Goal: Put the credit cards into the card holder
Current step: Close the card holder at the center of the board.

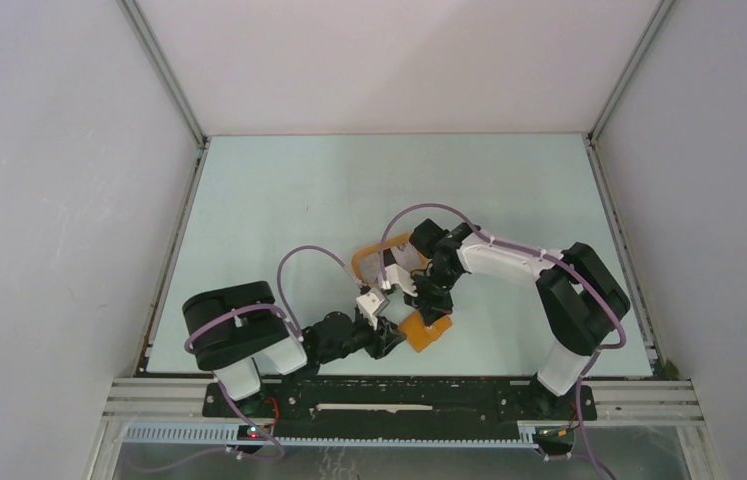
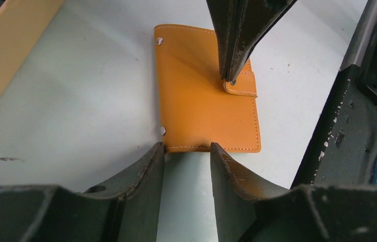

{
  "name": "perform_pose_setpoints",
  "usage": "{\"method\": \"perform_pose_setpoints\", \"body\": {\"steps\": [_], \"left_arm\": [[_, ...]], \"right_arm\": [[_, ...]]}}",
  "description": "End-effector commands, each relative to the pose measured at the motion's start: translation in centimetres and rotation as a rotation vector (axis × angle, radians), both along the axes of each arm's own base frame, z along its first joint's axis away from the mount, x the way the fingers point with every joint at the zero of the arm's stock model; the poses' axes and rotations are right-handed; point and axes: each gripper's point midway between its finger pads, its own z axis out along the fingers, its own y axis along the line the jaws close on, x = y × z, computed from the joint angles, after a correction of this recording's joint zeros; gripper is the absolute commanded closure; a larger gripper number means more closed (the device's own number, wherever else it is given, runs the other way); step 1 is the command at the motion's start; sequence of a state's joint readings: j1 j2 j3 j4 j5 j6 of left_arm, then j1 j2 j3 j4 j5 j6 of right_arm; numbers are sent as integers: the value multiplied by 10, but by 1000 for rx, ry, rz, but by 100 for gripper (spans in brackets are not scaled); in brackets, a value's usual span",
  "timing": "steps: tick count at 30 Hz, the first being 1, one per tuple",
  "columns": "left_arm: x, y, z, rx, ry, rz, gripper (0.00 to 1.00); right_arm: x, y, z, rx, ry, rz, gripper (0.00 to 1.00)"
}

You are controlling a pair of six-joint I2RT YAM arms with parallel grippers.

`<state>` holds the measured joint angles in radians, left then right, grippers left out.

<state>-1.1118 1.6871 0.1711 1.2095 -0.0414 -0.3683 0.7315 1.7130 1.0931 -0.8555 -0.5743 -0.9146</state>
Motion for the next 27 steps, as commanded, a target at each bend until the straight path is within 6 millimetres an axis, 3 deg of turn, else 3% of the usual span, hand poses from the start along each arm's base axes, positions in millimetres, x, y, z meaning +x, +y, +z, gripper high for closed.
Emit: {"method": "perform_pose_setpoints", "body": {"steps": [1,15,27], "left_arm": [[-1,-9,10,-44,-10,-24,57],[-1,-7,10,-56,-8,-19,57],[-2,-3,13,-61,-15,-11,57]], "right_arm": [[1,14,1,-5,-20,23,100],[-8,9,-14,-92,30,38,100],[-4,-4,-29,-194,17,35,100]]}}
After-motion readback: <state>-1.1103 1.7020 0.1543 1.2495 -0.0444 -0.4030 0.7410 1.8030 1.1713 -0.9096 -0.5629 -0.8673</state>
